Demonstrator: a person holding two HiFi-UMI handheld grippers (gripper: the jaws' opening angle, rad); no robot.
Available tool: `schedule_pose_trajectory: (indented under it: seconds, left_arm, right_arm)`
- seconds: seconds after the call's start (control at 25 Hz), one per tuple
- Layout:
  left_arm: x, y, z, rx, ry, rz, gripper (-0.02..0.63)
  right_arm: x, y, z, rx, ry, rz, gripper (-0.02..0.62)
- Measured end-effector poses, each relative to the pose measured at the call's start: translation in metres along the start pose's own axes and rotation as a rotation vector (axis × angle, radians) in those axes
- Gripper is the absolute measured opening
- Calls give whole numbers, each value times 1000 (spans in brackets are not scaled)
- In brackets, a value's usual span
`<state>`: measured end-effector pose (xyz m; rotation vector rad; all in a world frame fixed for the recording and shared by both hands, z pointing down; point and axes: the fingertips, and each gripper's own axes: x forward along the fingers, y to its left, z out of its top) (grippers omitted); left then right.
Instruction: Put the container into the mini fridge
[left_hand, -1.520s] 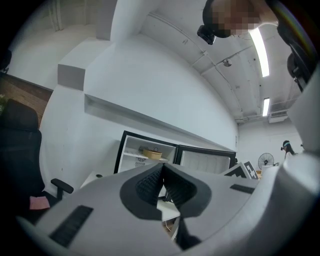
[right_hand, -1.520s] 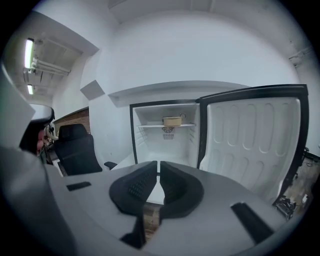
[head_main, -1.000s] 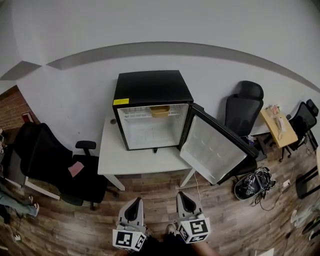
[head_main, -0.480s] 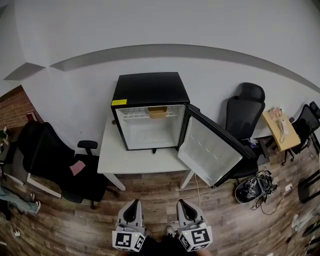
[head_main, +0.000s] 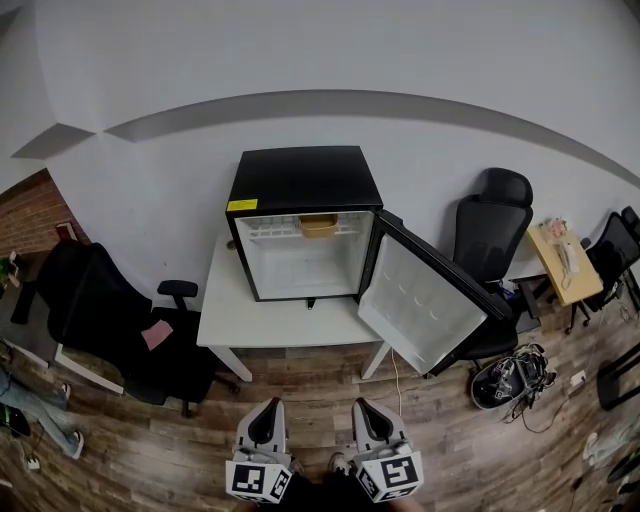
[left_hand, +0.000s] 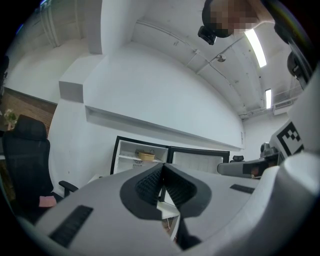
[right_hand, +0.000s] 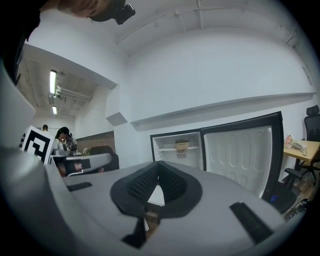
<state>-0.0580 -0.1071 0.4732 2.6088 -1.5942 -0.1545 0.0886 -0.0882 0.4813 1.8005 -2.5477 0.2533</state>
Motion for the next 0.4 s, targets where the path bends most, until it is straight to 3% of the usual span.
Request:
schedule_pose_trajectory:
  seconds: [0.4]
  left_arm:
    - [1, 11, 1, -9, 5, 1, 8]
  right_arm:
    - [10, 10, 0, -2, 5, 0, 15]
